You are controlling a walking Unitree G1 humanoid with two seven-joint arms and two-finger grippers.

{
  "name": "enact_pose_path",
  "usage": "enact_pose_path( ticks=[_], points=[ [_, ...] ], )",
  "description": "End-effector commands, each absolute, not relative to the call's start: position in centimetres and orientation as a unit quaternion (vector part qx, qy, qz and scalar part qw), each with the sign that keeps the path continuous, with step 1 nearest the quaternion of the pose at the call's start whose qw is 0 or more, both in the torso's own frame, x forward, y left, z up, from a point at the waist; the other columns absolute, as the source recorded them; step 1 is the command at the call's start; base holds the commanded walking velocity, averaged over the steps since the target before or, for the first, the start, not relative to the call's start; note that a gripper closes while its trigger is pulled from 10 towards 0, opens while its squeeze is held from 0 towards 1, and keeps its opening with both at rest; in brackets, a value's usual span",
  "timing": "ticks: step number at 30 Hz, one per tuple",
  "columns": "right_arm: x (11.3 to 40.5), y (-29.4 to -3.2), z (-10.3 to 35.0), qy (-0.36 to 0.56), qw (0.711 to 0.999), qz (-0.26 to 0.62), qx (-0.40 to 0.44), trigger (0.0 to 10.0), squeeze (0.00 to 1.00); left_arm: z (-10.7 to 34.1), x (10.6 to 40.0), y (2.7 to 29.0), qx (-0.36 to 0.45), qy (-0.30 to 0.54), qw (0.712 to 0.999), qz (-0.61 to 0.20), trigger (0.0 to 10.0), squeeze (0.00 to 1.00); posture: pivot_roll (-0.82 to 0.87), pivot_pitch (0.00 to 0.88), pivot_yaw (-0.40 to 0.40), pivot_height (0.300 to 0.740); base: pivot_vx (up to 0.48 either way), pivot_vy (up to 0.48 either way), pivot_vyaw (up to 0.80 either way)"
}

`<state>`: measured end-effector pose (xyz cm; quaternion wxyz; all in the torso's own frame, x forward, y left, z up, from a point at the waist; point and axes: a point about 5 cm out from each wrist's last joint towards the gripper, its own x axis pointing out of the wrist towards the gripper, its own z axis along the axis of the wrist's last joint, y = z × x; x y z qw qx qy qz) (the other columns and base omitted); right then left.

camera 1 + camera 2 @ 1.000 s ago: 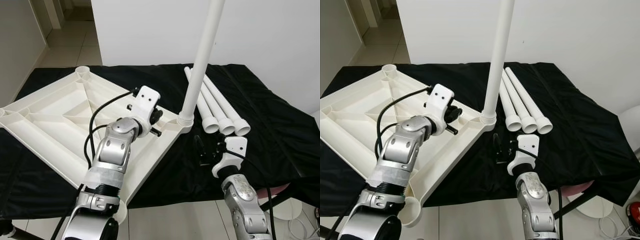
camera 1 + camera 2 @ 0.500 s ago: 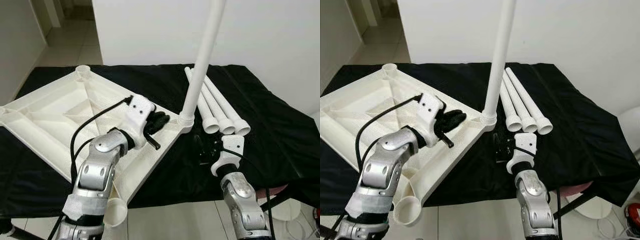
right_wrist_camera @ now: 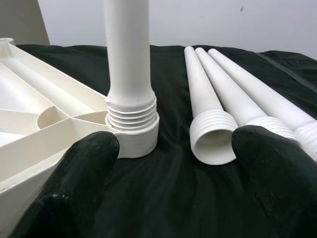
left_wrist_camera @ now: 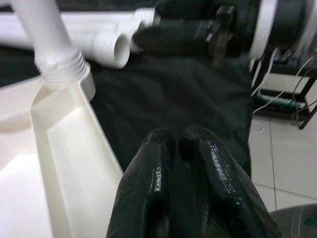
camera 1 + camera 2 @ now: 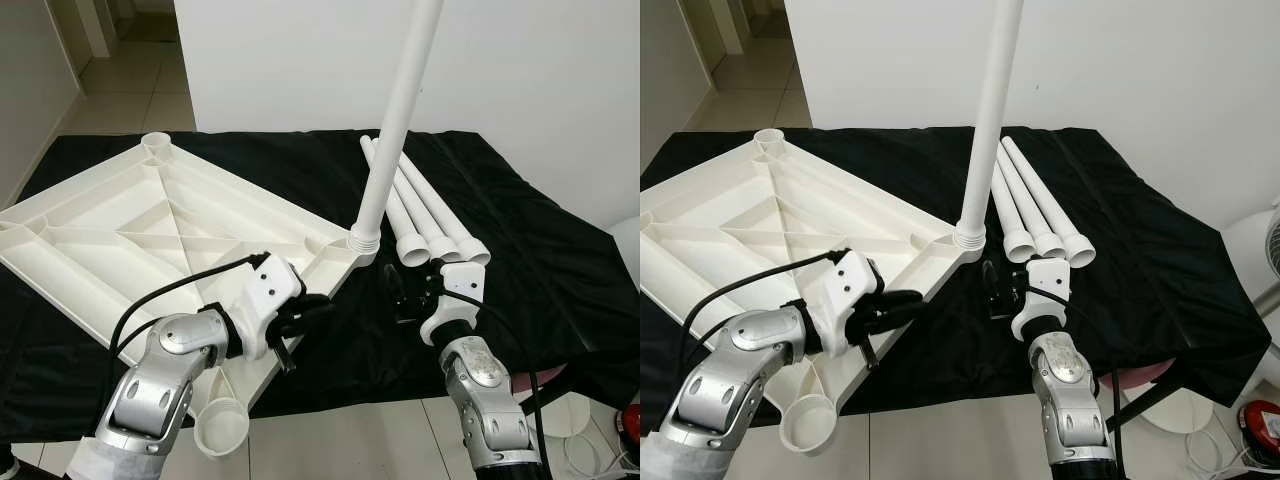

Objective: Building children table

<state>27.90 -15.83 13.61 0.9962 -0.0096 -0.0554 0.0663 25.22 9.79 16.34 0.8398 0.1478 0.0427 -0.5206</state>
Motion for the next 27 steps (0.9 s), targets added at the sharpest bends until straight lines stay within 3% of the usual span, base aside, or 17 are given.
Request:
enact_pose_path(
  ticks=[1, 8, 13, 14, 15, 20, 21, 27],
  points=[
    [27.8, -16.0, 13.2, -0.045, 0.997, 0.066, -0.013, 10.0, 0.00, 15.8, 25.0, 9.9, 0.155, 0.057, 0.834, -0.527, 10.0, 0.00, -0.03, 0.000, -0.050, 0.740, 0.000, 0.000, 0.00],
    [27.8, -16.0, 13.1, -0.044, 0.997, 0.068, -0.014, 10.0, 0.00, 14.6, 24.1, 11.3, 0.185, 0.097, 0.818, -0.536, 10.0, 0.00, -0.03, 0.000, -0.046, 0.740, 0.000, 0.000, 0.00],
    [27.6, -16.2, 13.0, -0.043, 0.997, 0.067, -0.016, 10.0, 0.00, 13.9, 24.6, 12.0, 0.188, 0.115, 0.838, -0.499, 10.0, 0.00, -0.03, 0.000, -0.048, 0.740, 0.000, 0.000, 0.00],
    [27.7, -16.3, 13.0, -0.042, 0.997, 0.066, -0.017, 10.0, 0.00, 13.8, 24.9, 12.1, 0.189, 0.119, 0.844, -0.487, 10.0, 0.27, -0.03, 0.000, -0.048, 0.740, 0.000, 0.000, 0.00],
    [27.7, -16.4, 13.0, -0.042, 0.997, 0.065, -0.017, 10.0, 0.00, 13.7, 25.2, 12.2, 0.185, 0.124, 0.851, -0.475, 10.0, 1.00, -0.03, 0.000, -0.052, 0.740, 0.000, 0.000, 0.00],
    [27.9, -16.4, 12.9, -0.041, 0.997, 0.067, -0.019, 10.0, 0.00, 13.5, 25.2, 12.2, 0.212, 0.124, 0.853, -0.461, 10.0, 1.00, -0.03, 0.000, -0.060, 0.740, 0.000, 0.000, 0.00],
    [28.0, -16.5, 13.0, -0.042, 0.997, 0.066, -0.019, 10.0, 0.00, 13.4, 25.2, 12.2, 0.217, 0.126, 0.852, -0.458, 10.0, 0.00, -0.02, 0.000, -0.062, 0.740, 0.000, 0.000, 0.00],
    [28.2, -16.6, 13.3, -0.046, 0.997, 0.062, -0.018, 10.0, 0.00, 13.2, 25.0, 12.1, 0.224, 0.134, 0.851, -0.456, 10.0, 0.00, -0.02, 0.000, -0.063, 0.740, 0.000, 0.000, 0.00]
  ],
)
